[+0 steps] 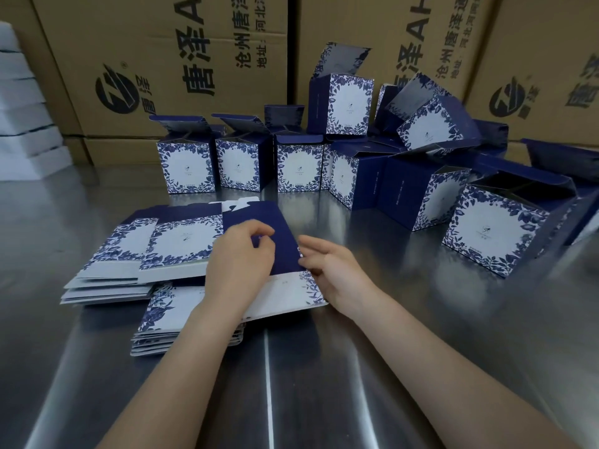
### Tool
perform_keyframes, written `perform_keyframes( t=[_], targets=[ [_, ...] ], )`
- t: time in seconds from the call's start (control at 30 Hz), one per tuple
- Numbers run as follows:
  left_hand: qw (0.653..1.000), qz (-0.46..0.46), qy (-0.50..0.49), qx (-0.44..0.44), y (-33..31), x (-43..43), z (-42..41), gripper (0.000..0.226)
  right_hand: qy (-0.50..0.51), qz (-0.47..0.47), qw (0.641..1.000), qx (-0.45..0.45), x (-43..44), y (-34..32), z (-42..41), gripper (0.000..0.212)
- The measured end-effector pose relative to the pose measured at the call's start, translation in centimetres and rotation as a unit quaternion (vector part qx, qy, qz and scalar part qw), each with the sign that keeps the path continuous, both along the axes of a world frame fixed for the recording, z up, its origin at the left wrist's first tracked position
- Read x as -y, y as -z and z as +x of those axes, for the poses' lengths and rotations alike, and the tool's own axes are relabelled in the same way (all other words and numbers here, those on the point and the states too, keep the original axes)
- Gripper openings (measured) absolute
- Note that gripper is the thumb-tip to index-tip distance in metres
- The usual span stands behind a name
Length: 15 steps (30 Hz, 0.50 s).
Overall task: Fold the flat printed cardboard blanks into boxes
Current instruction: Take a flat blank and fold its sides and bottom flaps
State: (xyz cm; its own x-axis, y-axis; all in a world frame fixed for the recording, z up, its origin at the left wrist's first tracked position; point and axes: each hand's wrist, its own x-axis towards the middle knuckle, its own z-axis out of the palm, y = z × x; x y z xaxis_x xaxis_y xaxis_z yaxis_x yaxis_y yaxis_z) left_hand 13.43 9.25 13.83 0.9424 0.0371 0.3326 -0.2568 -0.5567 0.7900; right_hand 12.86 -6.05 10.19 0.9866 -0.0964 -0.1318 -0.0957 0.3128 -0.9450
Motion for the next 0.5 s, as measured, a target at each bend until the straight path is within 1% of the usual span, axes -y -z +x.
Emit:
perform_keyframes(
  t=[0.17, 0.33, 0.4, 0.5],
  targets=[
    [0.993, -0.098, -0.057, 0.013, -1.3, -1.7, 0.5, 0.027, 0.035, 0.025, 0.998, -0.046, 1.9, -0.4, 0.3, 0.048],
    [0.981, -0.145, -0.123, 0.035, -1.5, -3.1, 1.1, 0.028, 0.042, 0.045, 0.998, -0.029, 3.4, -1.0, 0.3, 0.045],
    [0.979, -0.148, -0.135, 0.020, -1.3, -3.4, 1.6, 0.037, 0.040, 0.047, 0.998, -0.014, 4.1, -1.4, 0.1, 0.045],
    [0.972, -0.188, -0.133, -0.044, -0.9, -3.6, 2.3, 0.060, 0.030, 0.044, 0.999, 0.009, 5.0, -1.9, -0.1, 0.045]
  ],
)
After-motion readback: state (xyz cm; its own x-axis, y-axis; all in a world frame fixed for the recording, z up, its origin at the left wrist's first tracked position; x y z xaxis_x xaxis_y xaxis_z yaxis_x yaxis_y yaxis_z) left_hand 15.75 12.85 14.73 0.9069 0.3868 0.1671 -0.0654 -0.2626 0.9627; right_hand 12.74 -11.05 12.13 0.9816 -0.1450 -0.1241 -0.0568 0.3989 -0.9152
